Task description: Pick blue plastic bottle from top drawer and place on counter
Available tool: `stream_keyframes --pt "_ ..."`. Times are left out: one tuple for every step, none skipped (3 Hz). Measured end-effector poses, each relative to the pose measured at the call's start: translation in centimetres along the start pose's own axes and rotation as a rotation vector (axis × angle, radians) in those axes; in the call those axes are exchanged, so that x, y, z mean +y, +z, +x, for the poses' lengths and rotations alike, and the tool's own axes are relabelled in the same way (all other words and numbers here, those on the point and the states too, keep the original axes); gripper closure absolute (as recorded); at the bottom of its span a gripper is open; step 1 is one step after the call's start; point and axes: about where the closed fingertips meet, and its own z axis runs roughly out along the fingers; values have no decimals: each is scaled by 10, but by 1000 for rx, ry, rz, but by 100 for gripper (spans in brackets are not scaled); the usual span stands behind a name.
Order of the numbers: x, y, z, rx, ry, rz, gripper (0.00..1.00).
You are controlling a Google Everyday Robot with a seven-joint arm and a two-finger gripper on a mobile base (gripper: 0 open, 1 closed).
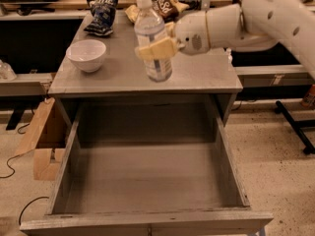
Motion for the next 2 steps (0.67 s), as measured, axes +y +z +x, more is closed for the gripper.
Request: stream_keyframes --pt "-50 -13 -39 -23 85 89 100" --pt "-100 -7 -42 -81 166 182 100"
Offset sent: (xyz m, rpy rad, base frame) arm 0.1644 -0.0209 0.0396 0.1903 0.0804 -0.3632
